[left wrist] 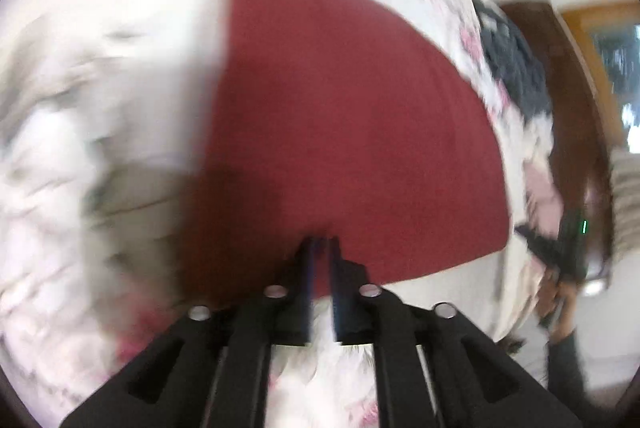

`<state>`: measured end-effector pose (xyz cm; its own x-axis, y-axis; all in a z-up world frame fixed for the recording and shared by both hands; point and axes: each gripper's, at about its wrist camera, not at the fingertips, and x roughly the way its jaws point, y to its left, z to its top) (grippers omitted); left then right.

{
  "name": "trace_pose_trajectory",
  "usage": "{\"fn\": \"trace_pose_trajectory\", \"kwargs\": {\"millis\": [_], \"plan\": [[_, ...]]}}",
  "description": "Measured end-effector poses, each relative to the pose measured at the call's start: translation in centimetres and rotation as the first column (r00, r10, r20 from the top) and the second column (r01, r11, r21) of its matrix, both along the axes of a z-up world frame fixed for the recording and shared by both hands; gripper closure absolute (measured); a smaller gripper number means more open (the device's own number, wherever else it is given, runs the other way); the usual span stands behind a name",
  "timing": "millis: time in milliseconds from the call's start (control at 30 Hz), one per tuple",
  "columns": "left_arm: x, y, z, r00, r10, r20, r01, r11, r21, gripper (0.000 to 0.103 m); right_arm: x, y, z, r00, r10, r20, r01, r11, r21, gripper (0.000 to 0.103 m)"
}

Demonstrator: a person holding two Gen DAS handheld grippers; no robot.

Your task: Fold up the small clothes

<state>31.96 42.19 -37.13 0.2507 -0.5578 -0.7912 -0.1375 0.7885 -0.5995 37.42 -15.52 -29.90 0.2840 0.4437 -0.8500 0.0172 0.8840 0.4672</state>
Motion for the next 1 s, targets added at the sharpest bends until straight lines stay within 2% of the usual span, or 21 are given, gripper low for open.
{"fn": "trace_pose_trajectory", "kwargs": {"millis": [33, 67, 100, 133, 167, 233, 267, 333, 367, 433, 467, 533, 600, 633, 700, 767, 867, 1000], "plan": [[-0.5, 1.4, 0.5, 0.999, 0.037, -0.002, -0.037, 0.999, -0.023, 0.070, -1.4, 1.4, 1.0, 0.999, 0.031, 0.026, -0.030, 0.999, -0.037, 0.081], [-0.9, 2.5, 1.1, 0.997, 0.076, 0.000, -0.076, 0.995, -0.062, 0.053, -2.0, 3.2, 2.2, 0.995, 0.079, 0.059, -0.074, 0.994, -0.081, 0.069], [-1.5, 3.5, 1.5, 0.994, 0.110, -0.003, -0.110, 0.992, -0.069, 0.037, -3.0, 4.9, 3.1, 0.987, 0.135, 0.085, -0.124, 0.984, -0.131, 0.061], [-1.2, 3.6, 1.6, 0.991, 0.133, -0.007, -0.133, 0.990, -0.045, 0.034, -4.2, 6.7, 3.4, 0.975, 0.194, 0.105, -0.171, 0.966, -0.193, 0.049], [-1.8, 4.5, 2.1, 0.988, 0.153, -0.004, -0.153, 0.988, -0.014, 0.034, -5.0, 9.6, 3.7, 0.957, 0.264, 0.122, -0.226, 0.940, -0.257, 0.046], [-2.9, 5.9, 2.6, 0.986, 0.167, -0.003, -0.167, 0.985, -0.042, 0.034, -8.1, 15.4, 3.7, 0.889, 0.436, 0.137, -0.354, 0.846, -0.399, 0.048], [-3.4, 6.5, 2.6, 0.983, 0.184, -0.008, -0.184, 0.981, -0.068, 0.034, -9.1, 17.1, 3.5, 0.864, 0.484, 0.138, -0.390, 0.817, -0.425, 0.048], [-5.1, 8.7, 2.9, 0.977, 0.214, -0.007, -0.214, 0.971, -0.107, 0.033, -10.9, 22.0, 2.4, 0.793, 0.596, 0.122, -0.486, 0.741, -0.464, 0.047], [-5.3, 9.1, 2.8, 0.972, 0.234, -0.007, -0.233, 0.963, -0.133, 0.032, -11.9, 25.3, 1.7, 0.753, 0.648, 0.114, -0.518, 0.690, -0.506, 0.047], [-5.5, 9.5, 2.6, 0.966, 0.257, 0.002, -0.253, 0.951, -0.176, 0.032, -12.6, 29.5, 0.4, 0.691, 0.715, 0.106, -0.550, 0.615, -0.564, 0.045], [-5.9, 10.1, 2.6, 0.965, 0.263, 0.008, -0.257, 0.948, -0.186, 0.032, -13.5, 32.5, -0.5, 0.643, 0.759, 0.105, -0.546, 0.550, -0.632, 0.040], [-6.1, 10.8, 2.5, 0.962, 0.273, 0.018, -0.263, 0.942, -0.208, 0.032, -14.6, 36.5, -2.1, 0.554, 0.826, 0.101, -0.529, 0.443, -0.724, 0.035], [-5.9, 11.0, 2.2, 0.960, 0.277, 0.032, -0.262, 0.934, -0.242, 0.032, -15.6, 39.9, -3.7, 0.476, 0.876, 0.081, -0.515, 0.352, -0.782, 0.035], [-5.7, 10.9, 2.2, 0.960, 0.279, 0.036, -0.262, 0.932, -0.251, 0.032, -16.0, 41.3, -4.4, 0.484, 0.872, 0.072, -0.486, 0.336, -0.807, 0.035], [-5.6, 11.1, 1.8, 0.959, 0.280, 0.043, -0.258, 0.926, -0.274, 0.032, -16.2, 43.6, -5.9, 0.438, 0.898, 0.043, -0.461, 0.266, -0.847, 0.035], [-5.2, 11.0, 1.5, 0.961, 0.271, 0.051, -0.246, 0.925, -0.290, 0.032, -15.6, 44.7, -7.4, 0.417, 0.909, 0.014, -0.436, 0.213, -0.875, 0.036], [-4.4, 11.3, 1.4, 0.963, 0.260, 0.068, -0.227, 0.925, -0.306, 0.032, -14.5, 45.6, -9.0, 0.413, 0.911, -0.016, -0.392, 0.161, -0.906, 0.036], [-3.3, 11.9, 1.1, 0.961, 0.265, 0.081, -0.224, 0.916, -0.332, 0.032, -13.4, 46.2, -9.9, 0.402, 0.916, -0.019, -0.315, 0.119, -0.942, 0.036]]}}
